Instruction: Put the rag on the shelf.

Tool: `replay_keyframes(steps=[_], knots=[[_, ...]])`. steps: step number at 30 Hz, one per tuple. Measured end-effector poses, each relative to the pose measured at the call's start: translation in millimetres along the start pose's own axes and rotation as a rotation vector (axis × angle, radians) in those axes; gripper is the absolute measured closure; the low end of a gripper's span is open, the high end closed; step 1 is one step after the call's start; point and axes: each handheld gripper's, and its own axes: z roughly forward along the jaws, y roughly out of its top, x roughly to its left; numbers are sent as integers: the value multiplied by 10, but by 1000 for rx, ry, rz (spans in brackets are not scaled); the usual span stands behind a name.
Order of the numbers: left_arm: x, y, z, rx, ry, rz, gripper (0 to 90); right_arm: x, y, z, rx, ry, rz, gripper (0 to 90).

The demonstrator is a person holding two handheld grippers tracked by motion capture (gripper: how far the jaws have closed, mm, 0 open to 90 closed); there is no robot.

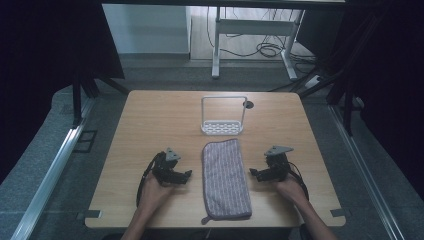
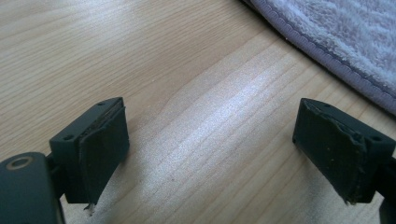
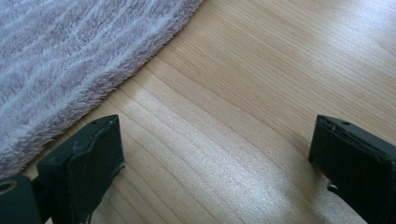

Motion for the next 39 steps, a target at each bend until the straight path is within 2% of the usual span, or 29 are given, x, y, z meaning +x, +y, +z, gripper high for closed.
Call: replay_keyframes(steps=[14, 22, 28, 30, 34, 35, 38, 39], knots=[[2, -4, -5, -6, 6, -11, 120, 2, 5, -4, 5, 4, 1, 30], [4, -4, -8, -7, 4, -11, 127, 14, 29, -28, 24, 8, 2, 90], [24, 11, -4, -11, -12, -7, 144, 12, 57, -37, 38, 13, 8, 119], [32, 45, 1, -11, -36, -20, 159, 5, 94, -36, 42, 29, 32, 132], [14, 105, 12, -17, -47, -7, 178, -3, 156, -33, 37, 46, 53, 133], [-1, 168, 26, -21, -44, 9, 184, -4, 214, -35, 30, 62, 56, 134], [-8, 246, 39, -37, -44, 15, 208, 18, 313, -30, 20, 70, 62, 151], [-6, 330, 51, -51, -53, 22, 218, 26, 348, -24, 23, 72, 56, 167]])
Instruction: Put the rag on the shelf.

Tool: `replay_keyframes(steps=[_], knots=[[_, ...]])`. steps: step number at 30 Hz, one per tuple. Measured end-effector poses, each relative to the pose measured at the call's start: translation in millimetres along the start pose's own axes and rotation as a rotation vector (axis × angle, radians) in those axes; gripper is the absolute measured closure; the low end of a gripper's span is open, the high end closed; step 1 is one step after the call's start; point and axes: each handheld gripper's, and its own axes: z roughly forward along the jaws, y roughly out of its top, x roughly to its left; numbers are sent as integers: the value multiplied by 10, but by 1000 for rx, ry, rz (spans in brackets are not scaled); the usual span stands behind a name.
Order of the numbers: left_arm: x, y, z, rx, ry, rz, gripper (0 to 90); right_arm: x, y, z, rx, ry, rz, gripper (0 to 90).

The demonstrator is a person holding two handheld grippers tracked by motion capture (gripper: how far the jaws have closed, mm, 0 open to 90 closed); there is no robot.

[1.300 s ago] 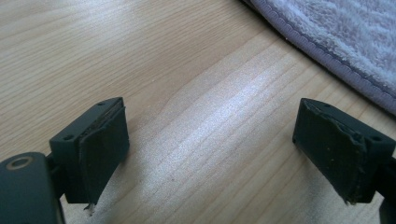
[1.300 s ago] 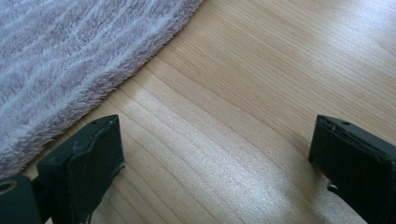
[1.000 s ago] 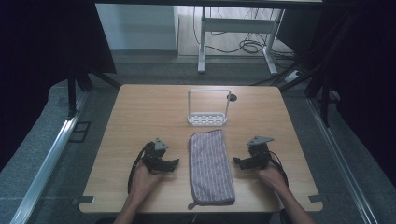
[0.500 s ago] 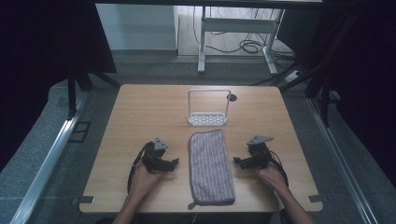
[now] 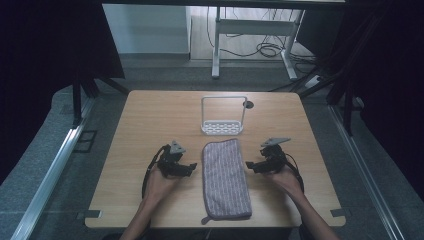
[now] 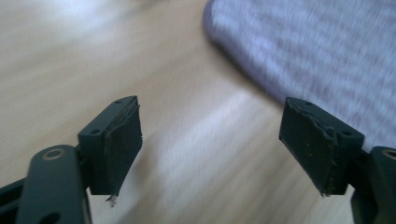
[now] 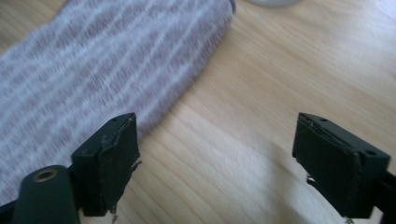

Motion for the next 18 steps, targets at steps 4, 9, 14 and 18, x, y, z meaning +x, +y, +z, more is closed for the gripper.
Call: replay_keyframes(steps=[4, 9, 14, 18], knots=[[3, 113, 57, -16, -10, 6, 250, 35, 103, 47, -10, 10, -10, 229], [3, 322, 254, -12, -18, 39, 318, 76, 300, 191, -24, 5, -12, 330], [-7, 463, 455, 2, -4, 68, 342, 64, 449, 348, -29, -11, 8, 381], [8, 497, 614, 25, -6, 60, 337, 52, 496, 509, -5, -19, 21, 410]])
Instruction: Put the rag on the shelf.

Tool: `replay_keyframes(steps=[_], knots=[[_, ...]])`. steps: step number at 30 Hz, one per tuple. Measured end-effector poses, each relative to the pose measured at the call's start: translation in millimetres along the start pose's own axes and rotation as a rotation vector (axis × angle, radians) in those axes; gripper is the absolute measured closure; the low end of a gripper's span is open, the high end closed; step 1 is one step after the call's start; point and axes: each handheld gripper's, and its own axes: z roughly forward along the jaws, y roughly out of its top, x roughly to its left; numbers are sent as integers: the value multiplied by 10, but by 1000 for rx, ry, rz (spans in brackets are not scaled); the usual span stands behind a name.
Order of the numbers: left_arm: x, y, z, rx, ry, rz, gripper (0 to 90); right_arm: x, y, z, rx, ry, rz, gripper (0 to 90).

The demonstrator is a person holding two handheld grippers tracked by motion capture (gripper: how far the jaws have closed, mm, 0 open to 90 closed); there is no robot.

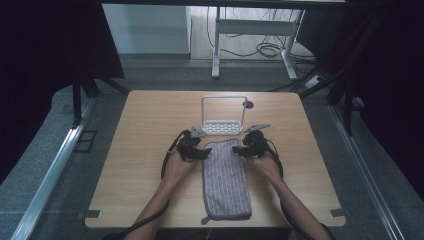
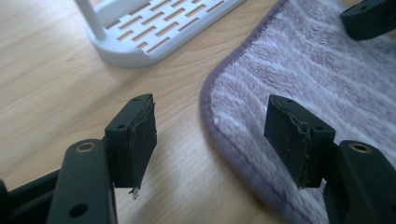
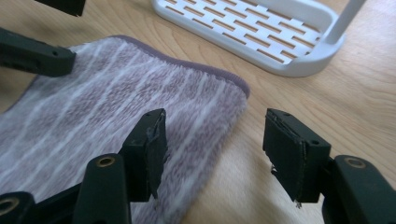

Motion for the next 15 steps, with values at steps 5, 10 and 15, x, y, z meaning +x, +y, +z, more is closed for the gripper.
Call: replay_keyframes(steps=[5, 10, 15], knots=[[-9, -5, 95, 14, -22, -18, 364, 8, 4, 112, 21, 3, -6, 484], [-63, 3, 73, 22, -67, -28, 606, 90, -4, 130, 34, 29, -62, 749], [-100, 22, 51, 33, -84, -24, 791, 171, 12, 75, 28, 8, -110, 823]])
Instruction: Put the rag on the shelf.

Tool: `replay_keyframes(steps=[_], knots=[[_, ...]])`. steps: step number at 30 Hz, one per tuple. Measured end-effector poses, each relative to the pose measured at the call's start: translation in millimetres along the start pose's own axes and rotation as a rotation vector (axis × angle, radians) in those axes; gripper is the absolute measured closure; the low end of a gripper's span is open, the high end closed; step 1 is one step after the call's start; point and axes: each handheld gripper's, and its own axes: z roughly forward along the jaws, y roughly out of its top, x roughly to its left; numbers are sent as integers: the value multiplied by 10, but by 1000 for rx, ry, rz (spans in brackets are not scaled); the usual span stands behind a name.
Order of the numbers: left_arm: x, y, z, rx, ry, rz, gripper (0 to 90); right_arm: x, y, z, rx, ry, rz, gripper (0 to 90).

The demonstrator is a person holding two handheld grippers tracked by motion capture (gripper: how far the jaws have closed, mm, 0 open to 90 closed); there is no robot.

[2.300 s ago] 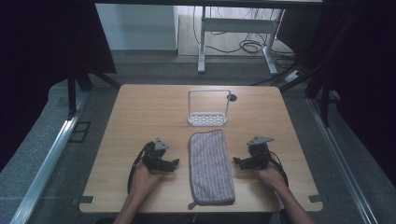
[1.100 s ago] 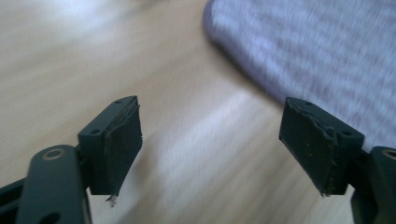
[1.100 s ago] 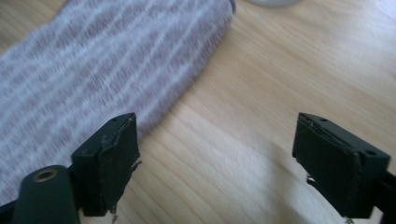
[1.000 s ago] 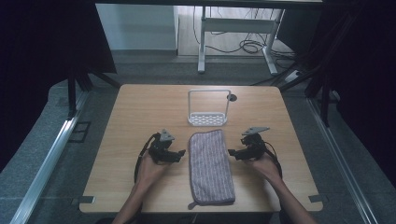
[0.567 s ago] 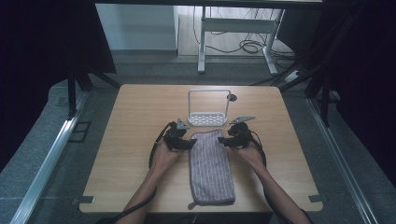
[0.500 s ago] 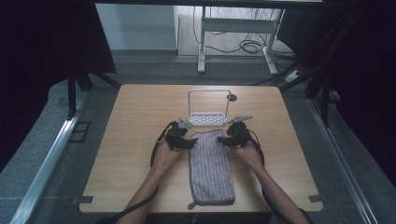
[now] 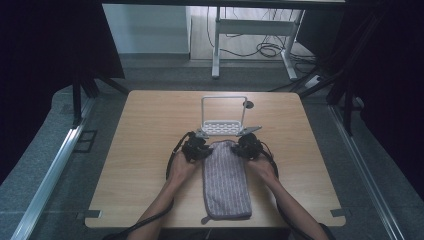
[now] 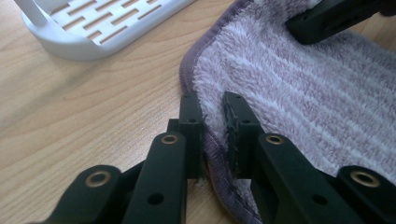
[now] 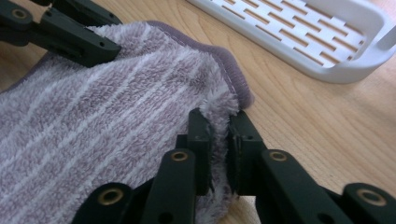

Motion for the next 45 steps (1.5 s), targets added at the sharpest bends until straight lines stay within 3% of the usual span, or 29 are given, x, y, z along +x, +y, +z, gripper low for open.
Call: replay_keyframes(steps=[6, 7, 11, 22, 28, 35, 41, 45], knots=[[-41, 107, -229, -74, -7, 21, 796, -8, 61, -195, -63, 19, 10, 823], [-57, 176, -341, -99, -7, 33, 796, -7, 98, -282, -90, 29, 13, 821], [-73, 281, -498, -130, -3, 51, 795, 2, 168, -417, -127, 42, 6, 820], [-109, 655, -972, -221, 29, 117, 790, 24, 561, -932, -246, 15, -48, 828], [-67, 953, -1217, -260, 49, 141, 788, -26, 809, -1159, -304, -21, -67, 829], [2, 1204, -1360, -281, 78, 169, 786, -133, 1087, -1360, -360, -65, -94, 829], [108, 1466, -1465, -321, 86, 157, 784, -217, 1284, -1468, -396, -94, -103, 830], [165, 1634, -1512, -341, 115, 166, 783, -276, 1439, -1536, -419, -118, -109, 830]])
